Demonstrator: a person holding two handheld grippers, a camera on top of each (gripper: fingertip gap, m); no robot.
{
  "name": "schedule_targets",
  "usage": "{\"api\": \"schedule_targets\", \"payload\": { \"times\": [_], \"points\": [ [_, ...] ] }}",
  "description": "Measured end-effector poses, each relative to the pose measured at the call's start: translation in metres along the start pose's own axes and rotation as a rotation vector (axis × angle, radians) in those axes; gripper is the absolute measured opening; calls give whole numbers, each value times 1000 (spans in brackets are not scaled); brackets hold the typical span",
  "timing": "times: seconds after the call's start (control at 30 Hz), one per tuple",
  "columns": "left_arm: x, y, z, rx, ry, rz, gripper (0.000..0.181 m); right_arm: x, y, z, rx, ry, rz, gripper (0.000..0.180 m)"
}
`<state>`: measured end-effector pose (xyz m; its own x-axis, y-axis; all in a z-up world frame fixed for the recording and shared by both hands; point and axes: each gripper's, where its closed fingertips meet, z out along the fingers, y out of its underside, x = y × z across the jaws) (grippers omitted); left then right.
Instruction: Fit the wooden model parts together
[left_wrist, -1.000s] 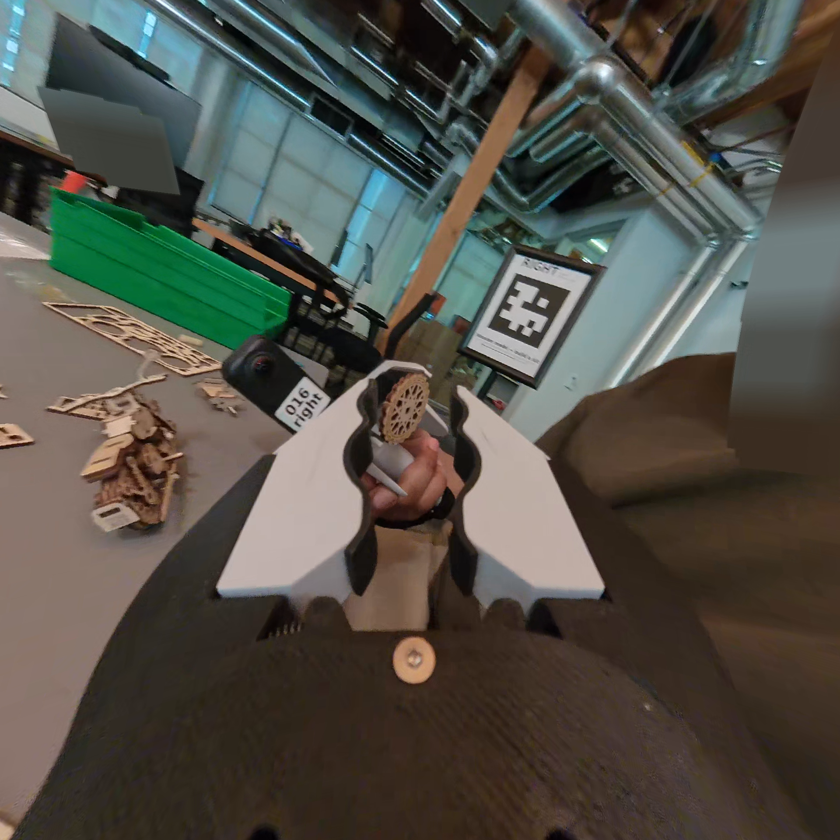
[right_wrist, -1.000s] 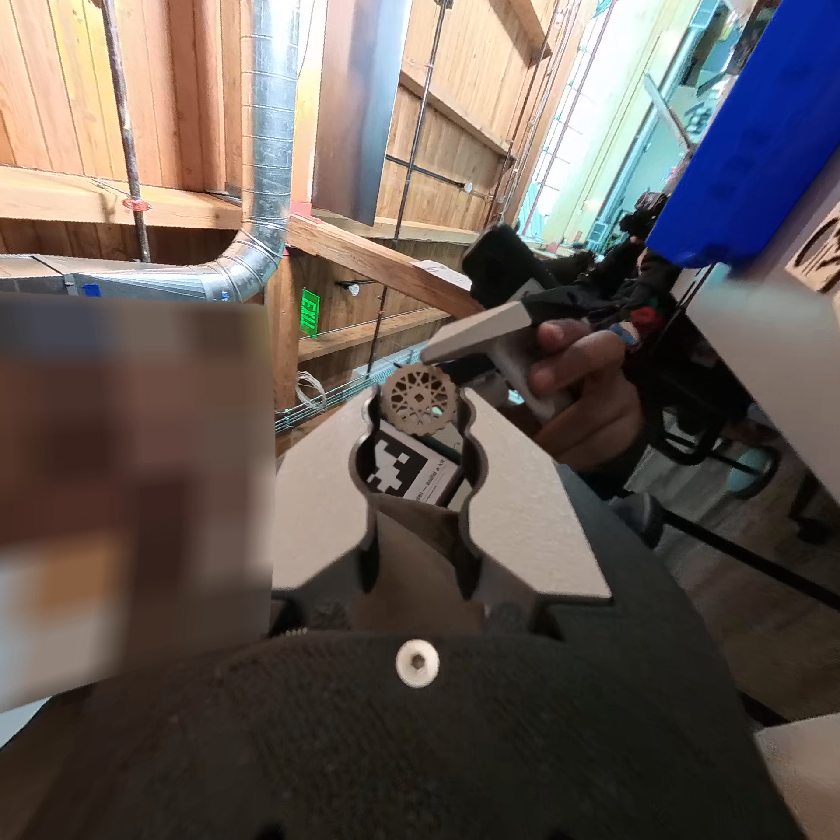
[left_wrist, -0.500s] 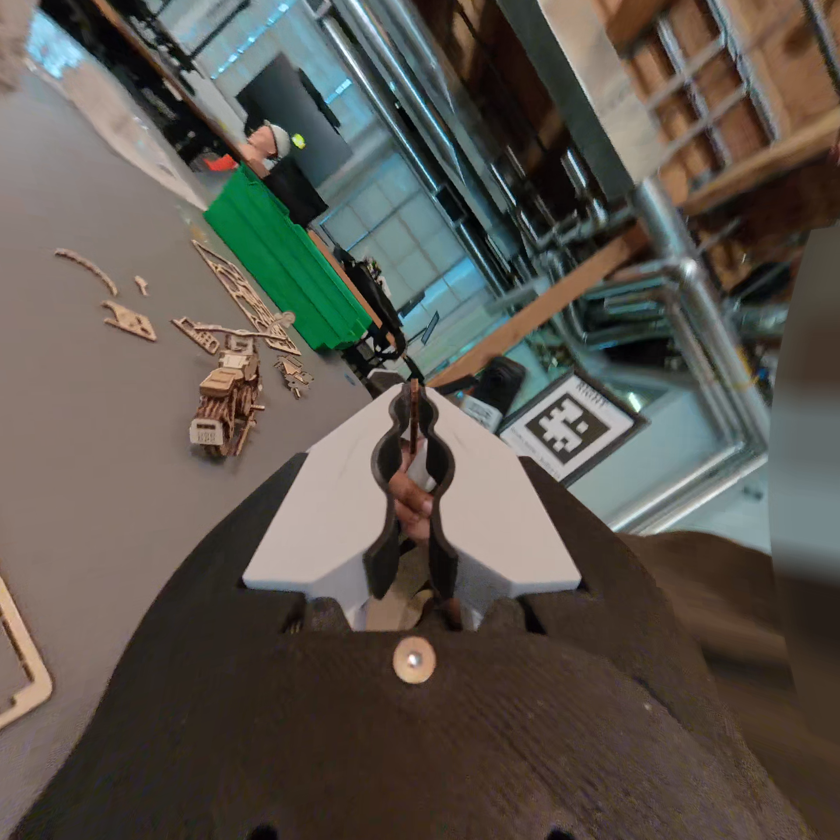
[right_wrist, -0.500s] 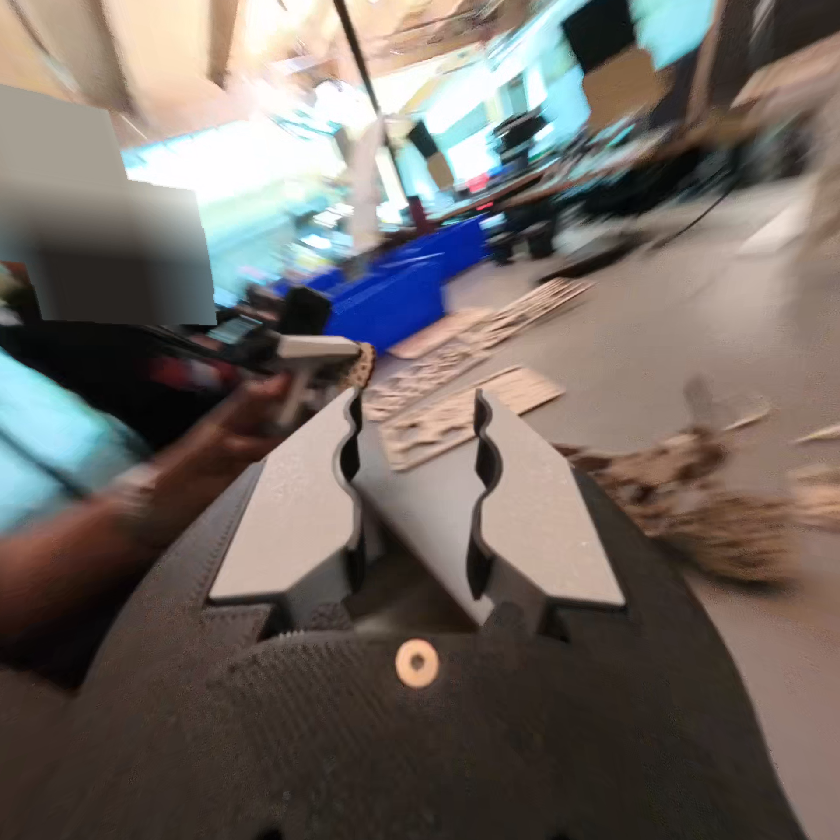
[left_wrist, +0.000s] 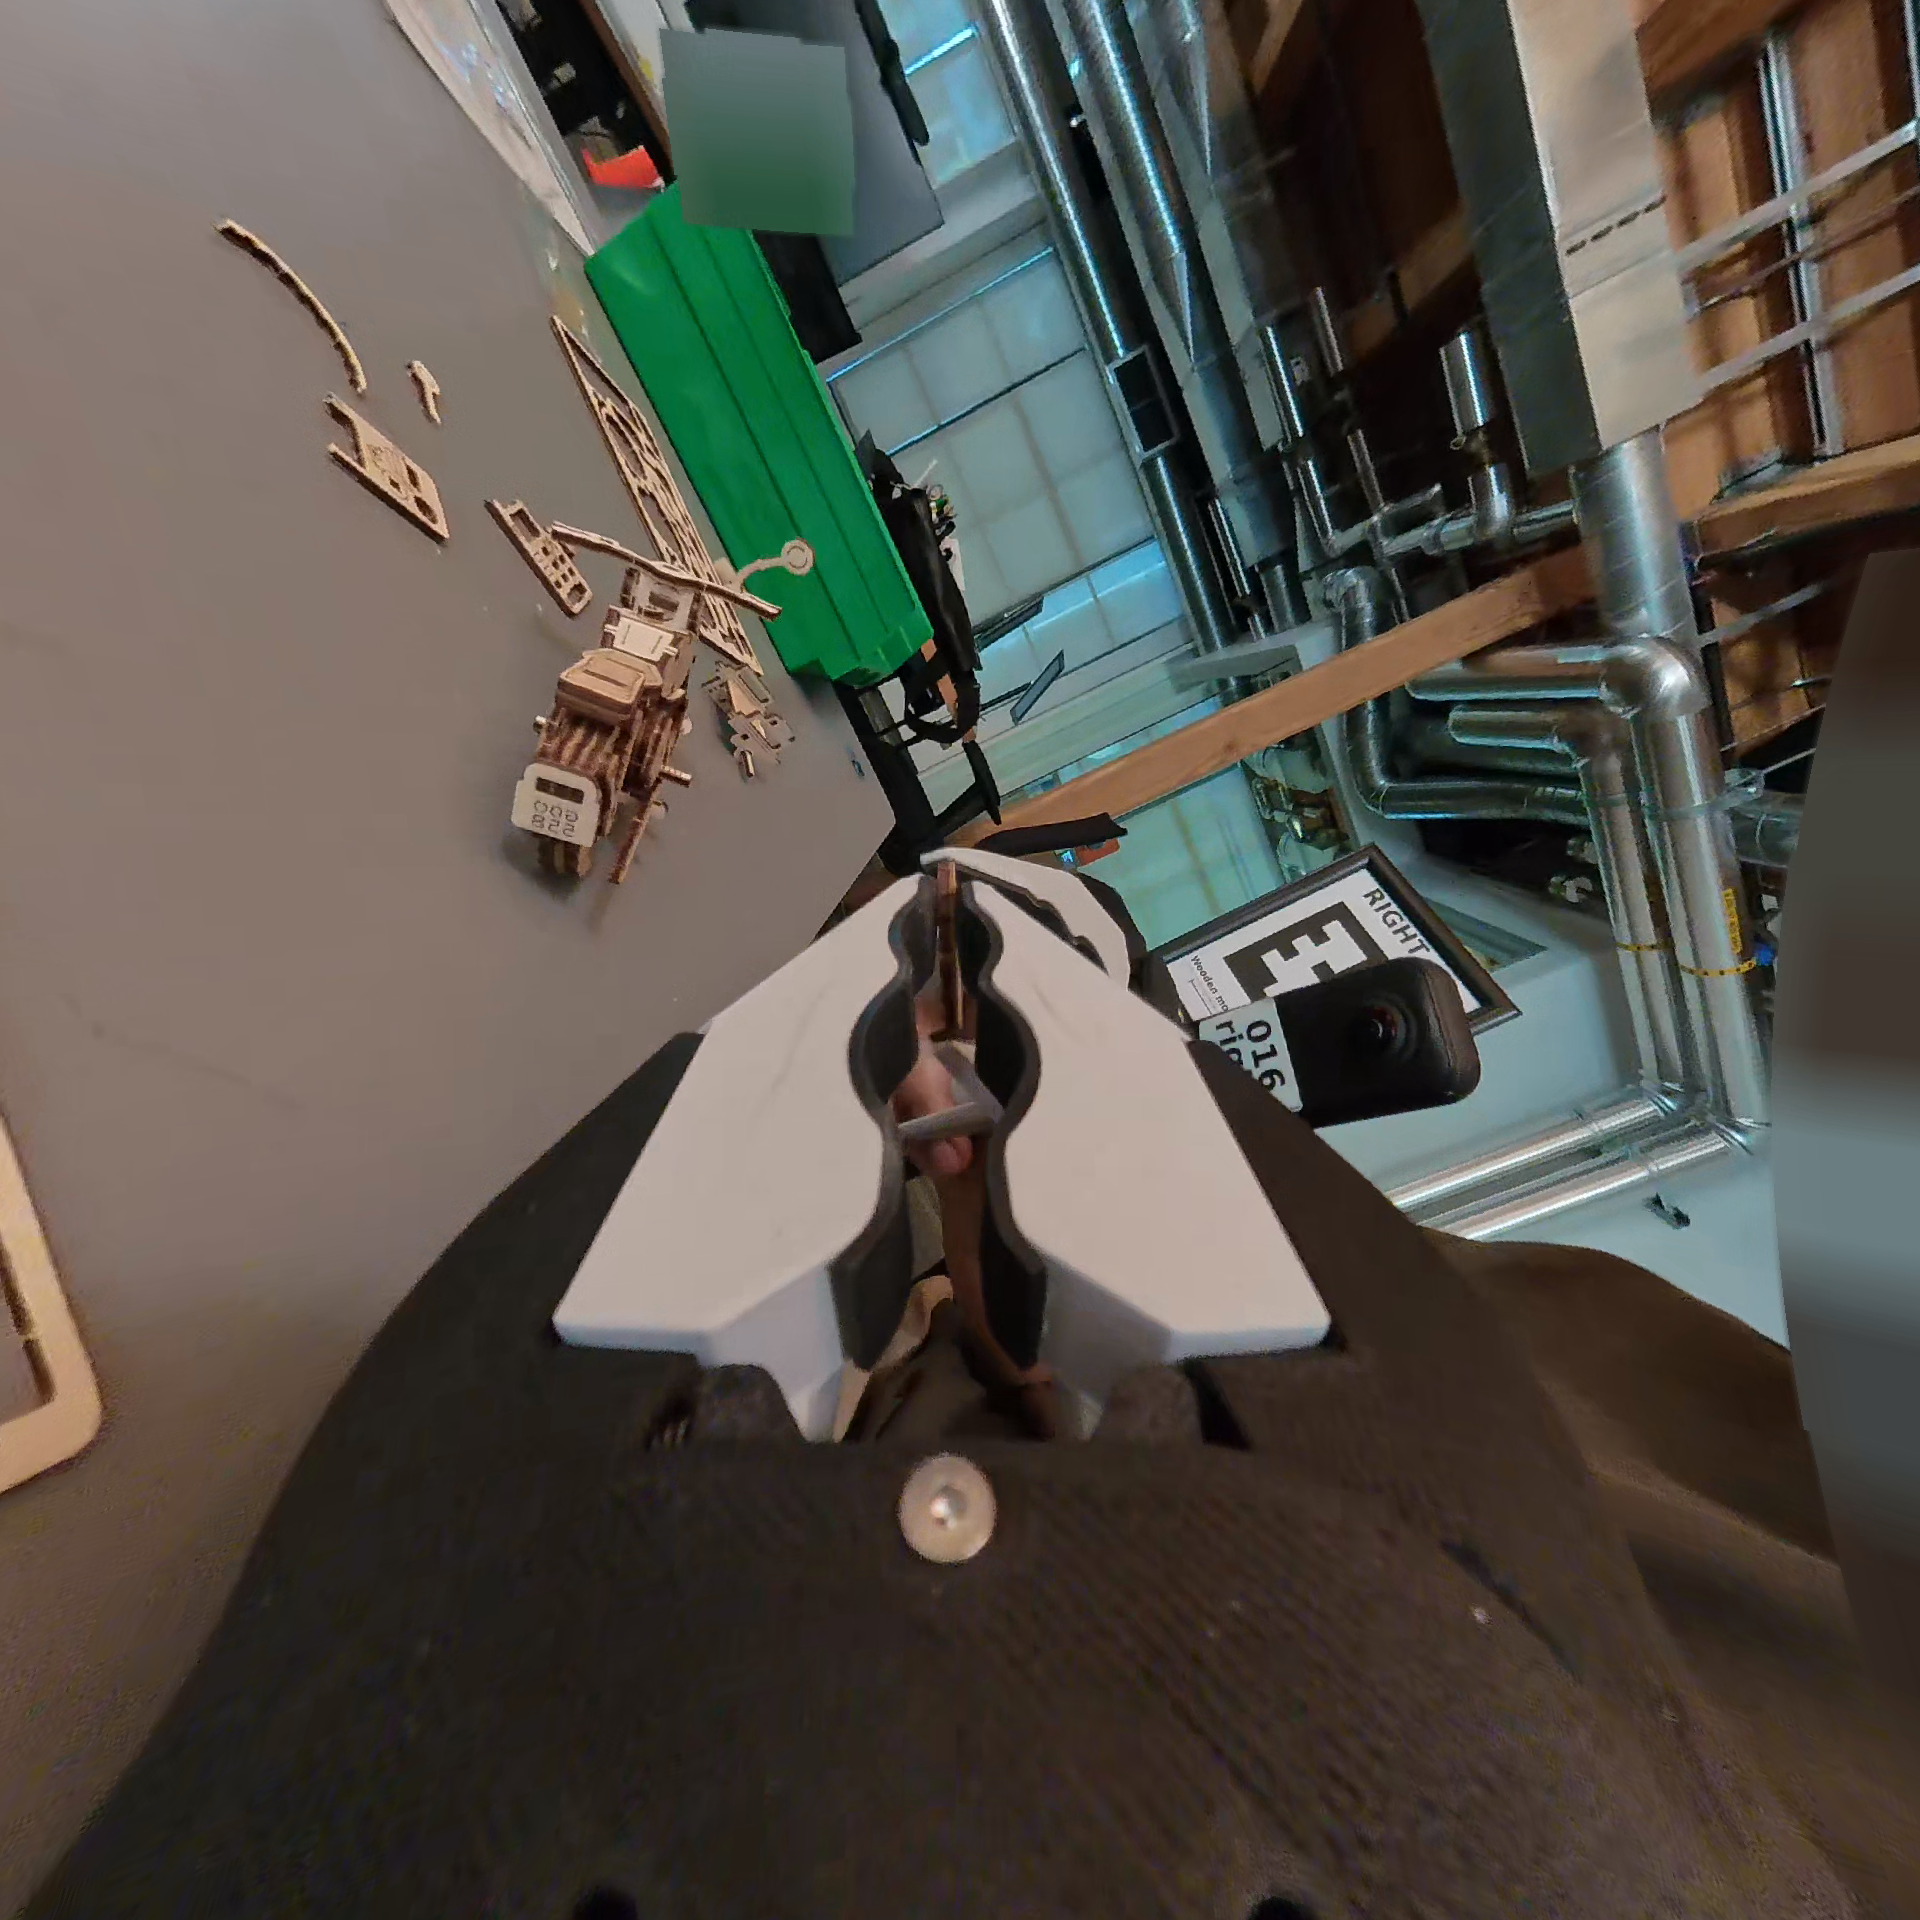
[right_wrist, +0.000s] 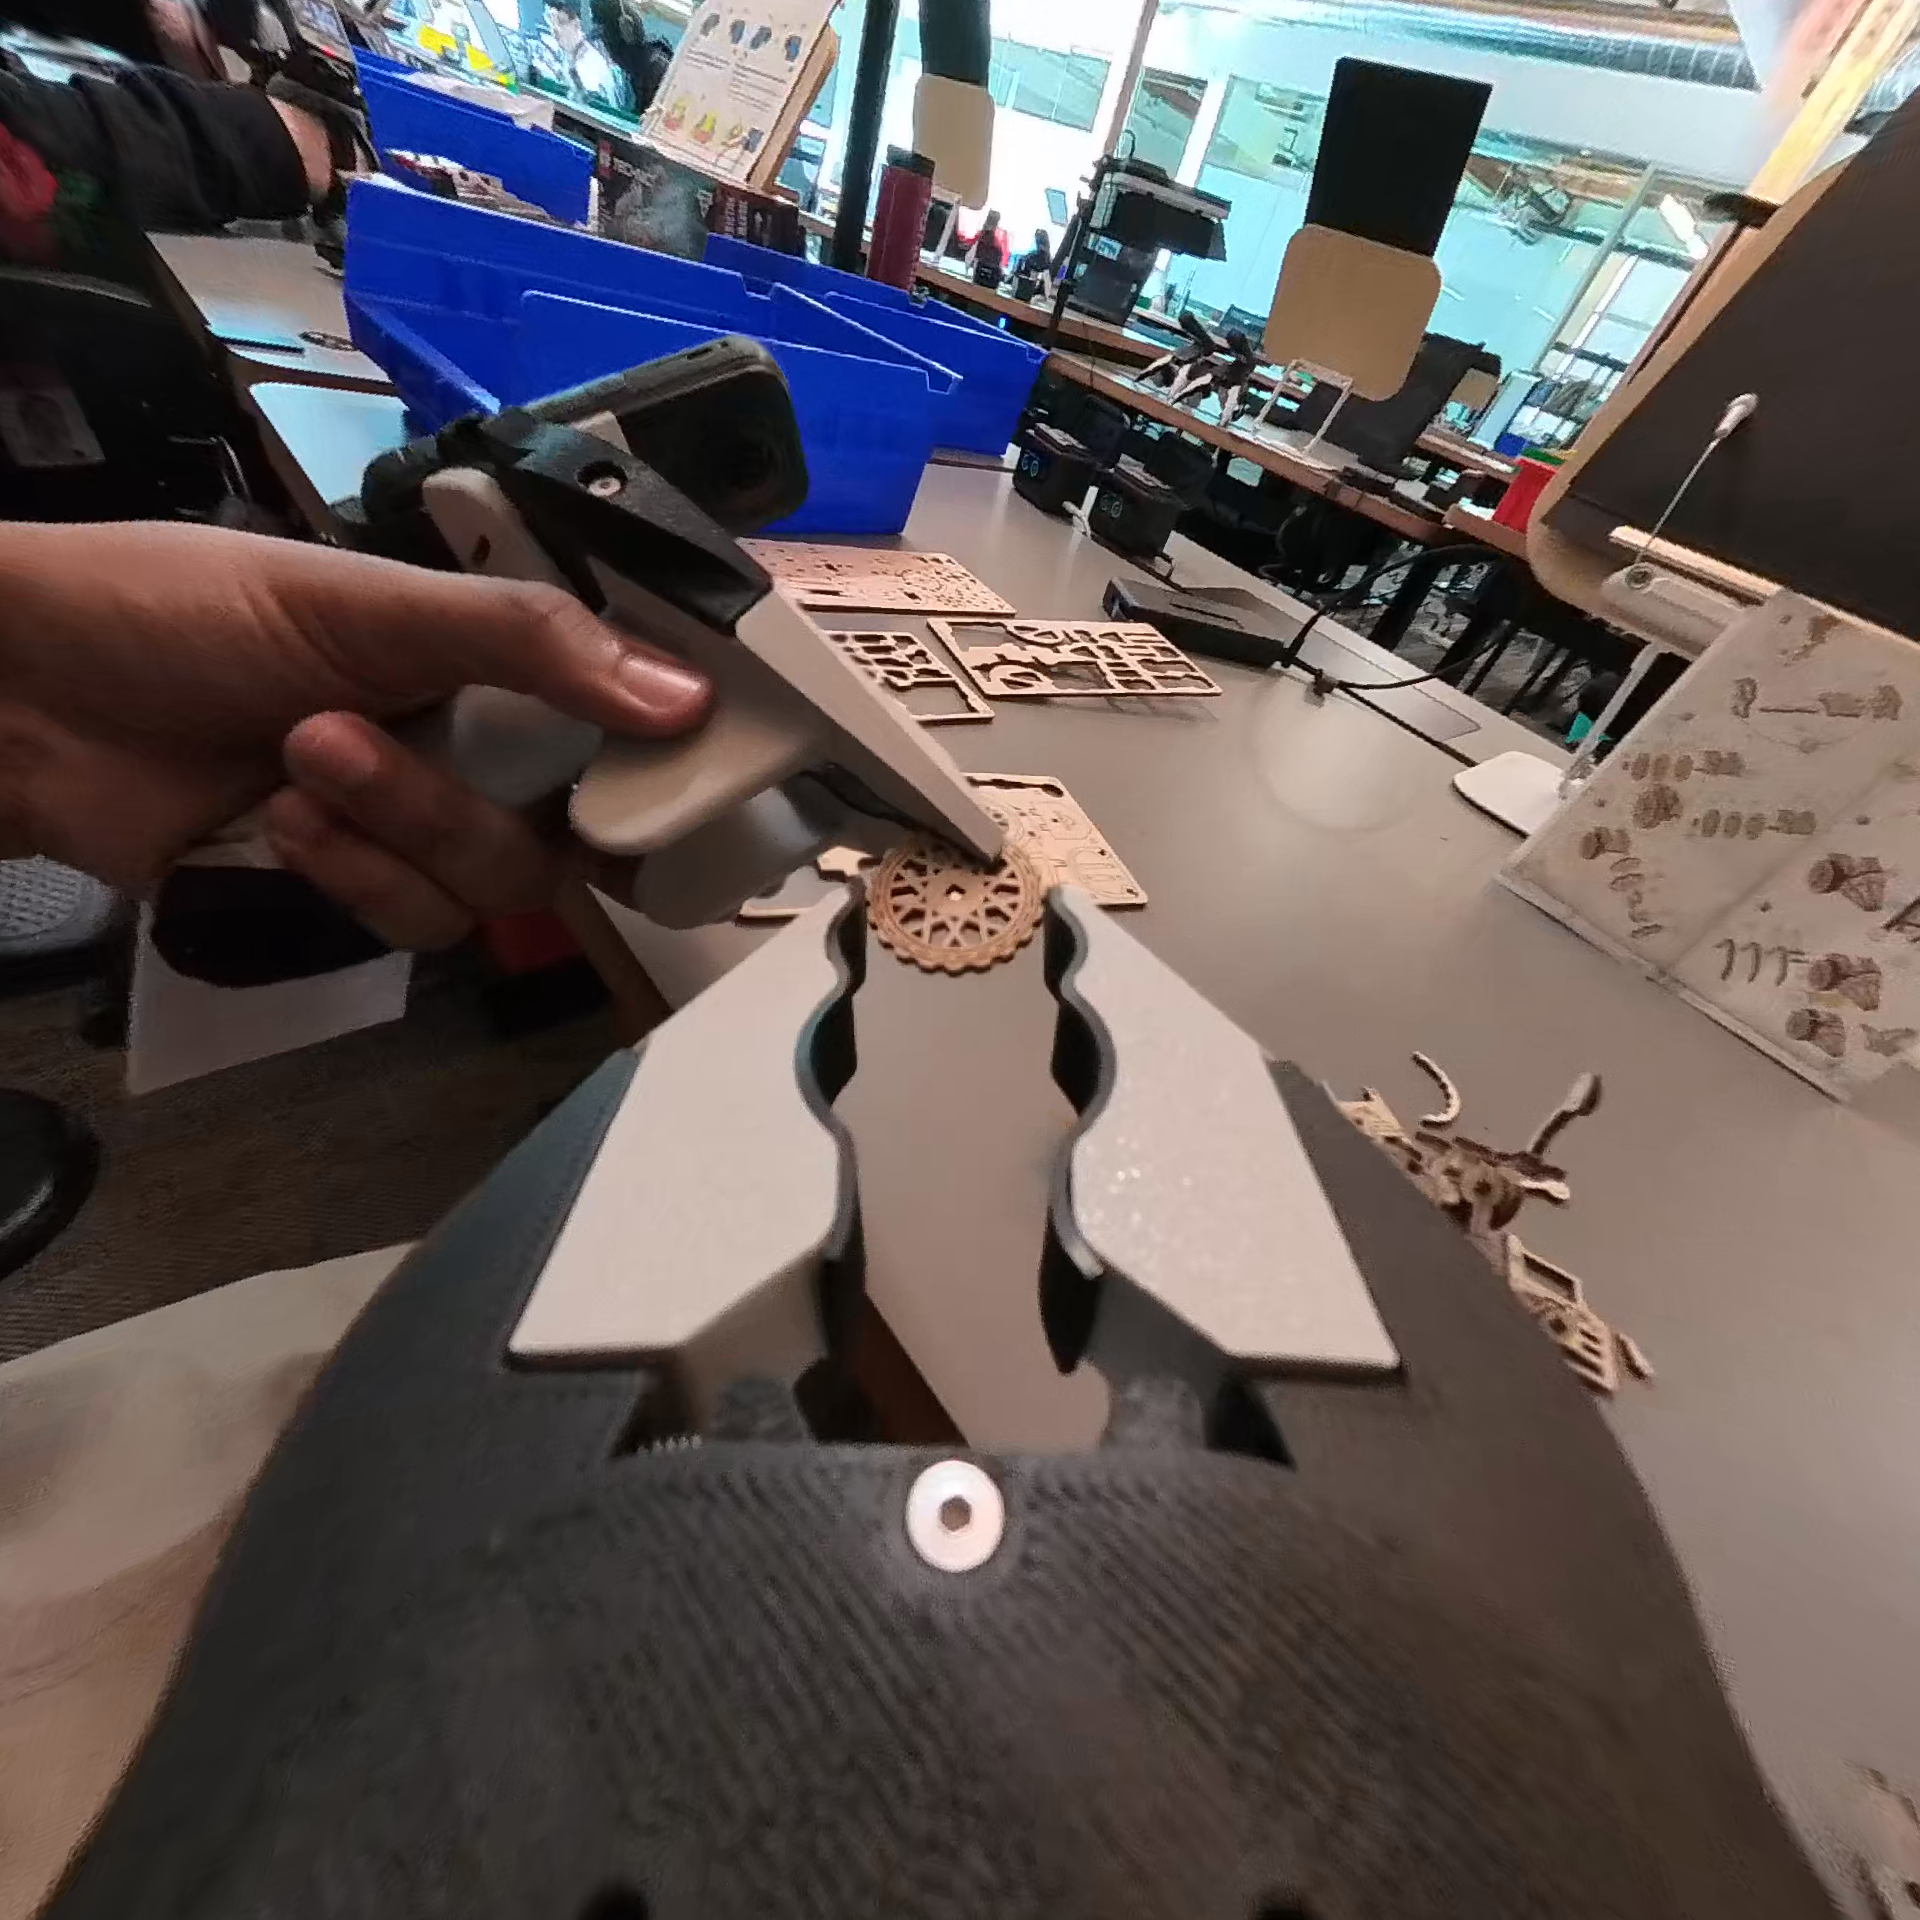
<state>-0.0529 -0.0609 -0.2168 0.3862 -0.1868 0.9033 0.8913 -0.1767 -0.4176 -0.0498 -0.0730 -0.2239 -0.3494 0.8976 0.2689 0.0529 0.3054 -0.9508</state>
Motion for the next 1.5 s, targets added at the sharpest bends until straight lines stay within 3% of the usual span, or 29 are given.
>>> {"api": "schedule_targets", "payload": {
  "times": [0.17, 0.33, 0.5, 0.57, 0.6, 0.93, 1.03, 1.17, 1.23, 1.3, 1.37, 1.5],
  "points": [
    [-20, -16, -18, 51, -139, 87, 25, 4, 17, 4, -60, -6, 49, 34],
    [-35, -50, -54, 176, -339, 262, 25, -13, 53, 18, -223, -82, 126, 34],
    [-52, -55, -67, 152, -481, 357, 24, -18, 72, 32, -327, -70, 127, 35],
    [-56, -54, -67, 136, -502, 372, 24, -22, 70, 33, -337, -101, 168, 50],
    [-57, -54, -68, 130, -514, 378, 24, -23, 69, 33, -339, -113, 193, 56],
    [-56, -78, -100, 260, -681, 517, 31, 22, 28, -13, -100, -131, 437, 50],
    [-67, -73, -106, 203, -814, 532, 55, 56, 27, -25, -60, -13, 413, 47],
    [-108, -55, -102, -8, -1107, 520, 110, 75, 15, -31, -21, -59, 455, 39],
    [-126, -57, -106, -78, -1263, 552, 119, 81, 7, -30, 12, -128, 517, 36],
    [-135, -62, -104, -124, -1307, 584, 127, 90, 4, -26, 31, -165, 565, 35],
    [-137, -67, -99, -157, -1296, 581, 122, 102, 6, -20, 23, -162, 589, 36],
    [-136, -70, -90, -199, -1264, 575, 92, 117, -2, -18, 62, -182, 574, 36]
  ]
}}
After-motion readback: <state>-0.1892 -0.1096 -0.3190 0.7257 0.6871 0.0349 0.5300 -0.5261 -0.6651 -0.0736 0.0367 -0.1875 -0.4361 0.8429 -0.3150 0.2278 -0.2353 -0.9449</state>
